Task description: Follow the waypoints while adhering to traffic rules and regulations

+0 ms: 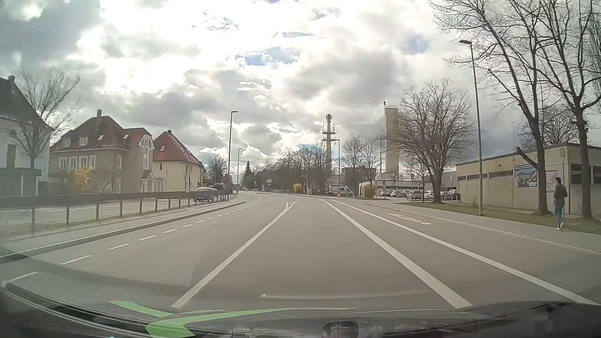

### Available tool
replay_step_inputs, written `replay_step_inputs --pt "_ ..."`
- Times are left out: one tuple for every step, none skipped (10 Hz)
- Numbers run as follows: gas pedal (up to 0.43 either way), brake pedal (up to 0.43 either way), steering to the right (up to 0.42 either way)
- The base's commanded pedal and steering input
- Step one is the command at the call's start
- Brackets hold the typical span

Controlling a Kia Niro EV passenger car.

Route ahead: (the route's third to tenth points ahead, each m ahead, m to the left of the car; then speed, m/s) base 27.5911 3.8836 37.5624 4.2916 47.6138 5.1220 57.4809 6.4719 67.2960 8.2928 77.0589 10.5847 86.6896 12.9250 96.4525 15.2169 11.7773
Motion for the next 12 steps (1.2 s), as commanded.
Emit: replay_step_inputs --pt "0.169 0.000 0.004" --pt "0.169 0.000 0.003" --pt "0.169 0.000 0.003" --pt "0.169 0.000 0.003" --pt "0.169 0.000 0.003" --pt "0.169 0.000 0.002" --pt "0.169 0.000 0.002" --pt "0.169 0.000 0.002" --pt "0.169 0.000 0.002" --pt "0.169 0.000 0.002" --pt "0.169 0.000 0.001" --pt "0.169 0.000 0.001"
